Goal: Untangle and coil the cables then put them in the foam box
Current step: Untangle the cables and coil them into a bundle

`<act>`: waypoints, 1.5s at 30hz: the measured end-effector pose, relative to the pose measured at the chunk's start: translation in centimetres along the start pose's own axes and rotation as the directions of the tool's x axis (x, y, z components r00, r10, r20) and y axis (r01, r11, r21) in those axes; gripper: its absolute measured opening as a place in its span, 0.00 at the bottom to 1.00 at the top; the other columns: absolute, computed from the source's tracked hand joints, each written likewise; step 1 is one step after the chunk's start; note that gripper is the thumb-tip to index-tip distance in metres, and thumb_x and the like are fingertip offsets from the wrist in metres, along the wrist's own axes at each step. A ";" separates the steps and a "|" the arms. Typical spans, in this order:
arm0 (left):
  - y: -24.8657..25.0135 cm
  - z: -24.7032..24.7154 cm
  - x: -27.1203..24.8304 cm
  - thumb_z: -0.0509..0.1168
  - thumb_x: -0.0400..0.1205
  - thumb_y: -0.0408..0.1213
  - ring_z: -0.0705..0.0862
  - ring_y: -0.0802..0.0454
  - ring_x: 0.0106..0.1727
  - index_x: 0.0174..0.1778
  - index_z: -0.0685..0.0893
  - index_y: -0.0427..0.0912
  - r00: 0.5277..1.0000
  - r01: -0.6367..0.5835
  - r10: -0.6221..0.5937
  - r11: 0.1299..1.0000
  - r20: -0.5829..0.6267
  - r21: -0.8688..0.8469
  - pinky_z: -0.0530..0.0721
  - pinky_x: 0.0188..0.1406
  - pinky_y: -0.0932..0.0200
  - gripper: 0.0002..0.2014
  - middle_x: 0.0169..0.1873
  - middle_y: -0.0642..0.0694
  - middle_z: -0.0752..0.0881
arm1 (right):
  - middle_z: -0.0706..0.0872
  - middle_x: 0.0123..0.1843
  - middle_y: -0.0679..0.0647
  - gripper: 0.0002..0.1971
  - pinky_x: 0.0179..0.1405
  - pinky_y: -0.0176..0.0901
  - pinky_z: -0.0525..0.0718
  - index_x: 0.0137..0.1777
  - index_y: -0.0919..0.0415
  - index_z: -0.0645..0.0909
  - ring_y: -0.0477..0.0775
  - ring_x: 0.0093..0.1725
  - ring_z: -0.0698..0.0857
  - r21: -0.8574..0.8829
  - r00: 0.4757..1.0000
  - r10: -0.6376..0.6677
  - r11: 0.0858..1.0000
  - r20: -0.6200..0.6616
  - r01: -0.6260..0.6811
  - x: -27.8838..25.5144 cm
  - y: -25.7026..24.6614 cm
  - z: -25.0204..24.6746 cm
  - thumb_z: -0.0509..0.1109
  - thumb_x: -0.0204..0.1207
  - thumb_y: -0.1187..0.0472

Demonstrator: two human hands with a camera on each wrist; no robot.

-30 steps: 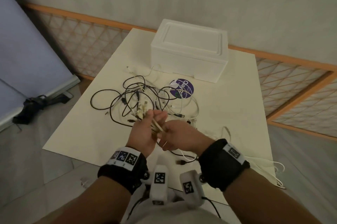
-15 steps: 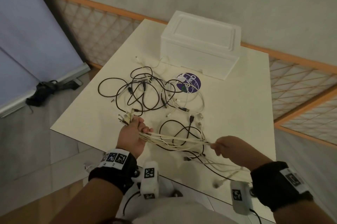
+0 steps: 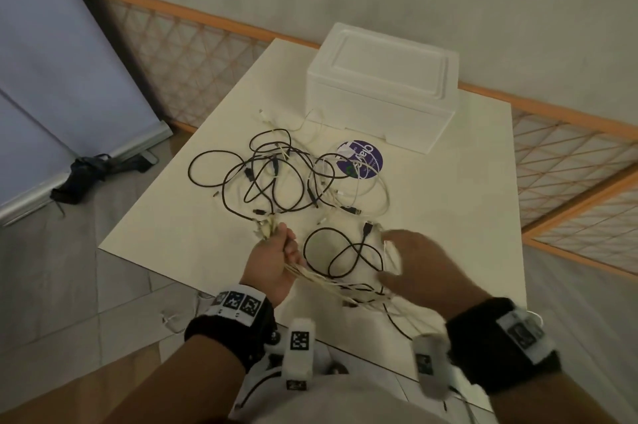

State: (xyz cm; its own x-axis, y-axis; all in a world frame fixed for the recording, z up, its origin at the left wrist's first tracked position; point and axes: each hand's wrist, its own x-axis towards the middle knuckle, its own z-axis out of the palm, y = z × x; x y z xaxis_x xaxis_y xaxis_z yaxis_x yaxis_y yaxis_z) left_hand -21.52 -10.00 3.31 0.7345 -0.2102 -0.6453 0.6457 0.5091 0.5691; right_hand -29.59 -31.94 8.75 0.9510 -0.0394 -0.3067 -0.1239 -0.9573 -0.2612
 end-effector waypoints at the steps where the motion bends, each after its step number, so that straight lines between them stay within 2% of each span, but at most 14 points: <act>1: -0.3 0.7 -0.2 0.56 0.88 0.43 0.65 0.57 0.17 0.35 0.73 0.43 1.000 0.009 -0.009 1.000 0.010 0.003 0.72 0.21 0.61 0.16 0.21 0.50 0.70 | 0.72 0.76 0.49 0.45 0.74 0.45 0.66 0.80 0.51 0.61 0.52 0.75 0.70 0.170 0.998 -0.050 0.985 0.050 0.041 0.8 -2.4 0.4 0.72 0.66 0.36; 3: -0.6 1.9 -0.7 0.60 0.86 0.44 0.64 0.57 0.17 0.35 0.73 0.44 0.999 0.014 -0.014 1.000 0.030 0.015 0.71 0.17 0.63 0.15 0.23 0.49 0.72 | 0.77 0.71 0.52 0.48 0.67 0.48 0.76 0.80 0.52 0.57 0.54 0.69 0.77 0.267 0.966 -0.131 0.961 0.222 0.069 2.4 -6.2 1.9 0.76 0.64 0.39; 6: 0.7 2.4 -1.0 0.64 0.84 0.42 0.61 0.57 0.16 0.31 0.70 0.46 0.999 -0.027 0.026 0.999 0.024 0.047 0.67 0.16 0.64 0.16 0.19 0.51 0.65 | 0.84 0.53 0.56 0.18 0.44 0.46 0.79 0.63 0.56 0.72 0.57 0.49 0.82 0.089 0.927 -0.167 0.985 0.336 0.145 3.5 -7.1 3.6 0.67 0.73 0.56; 8: 2.5 1.0 -0.6 0.65 0.84 0.42 0.60 0.57 0.16 0.29 0.70 0.48 0.998 -0.043 0.044 0.999 -0.045 0.019 0.66 0.17 0.64 0.17 0.18 0.52 0.62 | 0.83 0.45 0.53 0.06 0.43 0.46 0.77 0.50 0.55 0.77 0.52 0.43 0.79 0.058 0.935 -0.142 0.990 0.326 0.130 3.2 -4.7 4.0 0.64 0.76 0.55; 11: 4.0 -2.1 0.2 0.63 0.85 0.44 0.63 0.56 0.16 0.28 0.67 0.47 0.988 0.009 -0.023 0.996 -0.156 -0.091 0.72 0.23 0.60 0.19 0.16 0.52 0.64 | 0.84 0.39 0.49 0.16 0.41 0.43 0.78 0.47 0.54 0.81 0.46 0.37 0.80 0.122 0.932 -0.011 0.992 0.363 -0.035 2.2 -0.2 4.1 0.70 0.73 0.41; 16: 2.4 -3.3 1.1 0.62 0.86 0.43 0.78 0.51 0.23 0.29 0.71 0.42 0.981 0.113 -0.124 0.990 -0.149 -0.079 0.85 0.40 0.50 0.19 0.21 0.44 0.76 | 0.85 0.51 0.47 0.21 0.52 0.37 0.78 0.53 0.53 0.85 0.47 0.53 0.82 0.322 0.956 0.094 0.928 0.278 -0.185 2.6 1.1 3.1 0.75 0.68 0.40; 19: 2.4 -3.0 1.7 0.61 0.86 0.43 0.85 0.50 0.28 0.24 0.68 0.40 0.987 0.120 -0.122 0.992 -0.102 -0.026 0.86 0.41 0.51 0.23 0.28 0.39 0.85 | 0.88 0.47 0.54 0.20 0.44 0.42 0.82 0.49 0.58 0.84 0.54 0.47 0.86 0.506 0.953 0.141 0.821 0.270 -0.265 4.9 -0.4 3.3 0.69 0.74 0.40; 23: 3.3 -3.3 2.4 0.62 0.85 0.42 0.87 0.48 0.36 0.28 0.73 0.37 0.982 0.177 -0.172 0.982 -0.072 0.067 0.88 0.37 0.55 0.20 0.41 0.36 0.85 | 0.81 0.56 0.57 0.15 0.49 0.48 0.80 0.59 0.58 0.75 0.58 0.52 0.83 0.154 0.938 0.347 0.926 0.016 -0.346 6.9 -0.5 5.9 0.63 0.80 0.49; 27: 4.3 -3.7 2.9 0.62 0.85 0.42 0.85 0.46 0.38 0.29 0.79 0.32 0.973 0.232 -0.228 0.960 -0.041 0.155 0.85 0.46 0.51 0.21 0.39 0.35 0.89 | 0.81 0.58 0.58 0.09 0.54 0.49 0.81 0.59 0.60 0.72 0.60 0.55 0.82 0.004 0.902 0.426 0.904 0.069 -0.427 7.4 0.5 7.9 0.57 0.83 0.59; 30: 5.3 -3.4 3.2 0.61 0.86 0.40 0.82 0.49 0.30 0.34 0.82 0.30 0.969 0.238 -0.245 0.945 0.007 0.226 0.83 0.45 0.50 0.19 0.39 0.35 0.89 | 0.86 0.49 0.56 0.08 0.48 0.47 0.80 0.53 0.61 0.79 0.56 0.49 0.84 0.288 0.916 0.389 0.870 0.095 -0.400 8.1 -0.6 5.8 0.63 0.82 0.58; 32: 6.0 -2.8 3.3 0.60 0.86 0.40 0.80 0.52 0.25 0.39 0.84 0.30 0.963 0.235 -0.263 0.927 0.060 0.292 0.83 0.42 0.52 0.17 0.40 0.37 0.90 | 0.86 0.39 0.53 0.04 0.36 0.44 0.83 0.47 0.60 0.81 0.51 0.36 0.84 0.630 0.942 0.331 0.719 0.059 -0.293 8.2 -2.7 3.1 0.67 0.79 0.61; 35: 6.6 -1.5 3.4 0.59 0.87 0.41 0.80 0.55 0.23 0.48 0.86 0.33 0.936 0.239 -0.316 0.894 0.155 0.380 0.82 0.39 0.55 0.16 0.45 0.39 0.91 | 0.86 0.35 0.52 0.02 0.29 0.36 0.83 0.44 0.58 0.82 0.45 0.31 0.82 0.803 0.963 0.262 0.587 -0.069 -0.102 8.2 -5.9 -0.4 0.70 0.77 0.64; 40: 6.9 1.2 3.9 0.56 0.88 0.41 0.73 0.57 0.19 0.59 0.84 0.39 0.904 0.256 -0.339 0.917 0.261 0.305 0.76 0.25 0.61 0.15 0.48 0.45 0.91 | 0.86 0.39 0.45 0.03 0.38 0.24 0.74 0.45 0.49 0.87 0.39 0.37 0.81 0.477 0.998 0.057 0.878 -0.035 -0.033 8.0 -7.7 -1.8 0.77 0.71 0.55; 45: 7.4 1.9 5.2 0.58 0.87 0.38 0.69 0.59 0.17 0.55 0.85 0.41 0.948 0.214 -0.248 0.960 0.198 0.179 0.70 0.25 0.61 0.11 0.32 0.51 0.85 | 0.83 0.44 0.38 0.08 0.46 0.24 0.74 0.51 0.47 0.89 0.36 0.45 0.80 0.265 0.995 -0.008 0.964 0.096 -0.018 7.2 -5.5 -1.2 0.73 0.74 0.52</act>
State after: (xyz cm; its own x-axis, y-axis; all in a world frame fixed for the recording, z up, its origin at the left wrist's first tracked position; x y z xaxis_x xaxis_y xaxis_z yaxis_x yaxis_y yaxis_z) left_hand -12.55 -8.90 5.12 0.5779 -0.4910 -0.6518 0.8143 0.2948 0.4999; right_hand -21.68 -27.29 9.08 0.9203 -0.0038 -0.3913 -0.2114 -0.8464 -0.4889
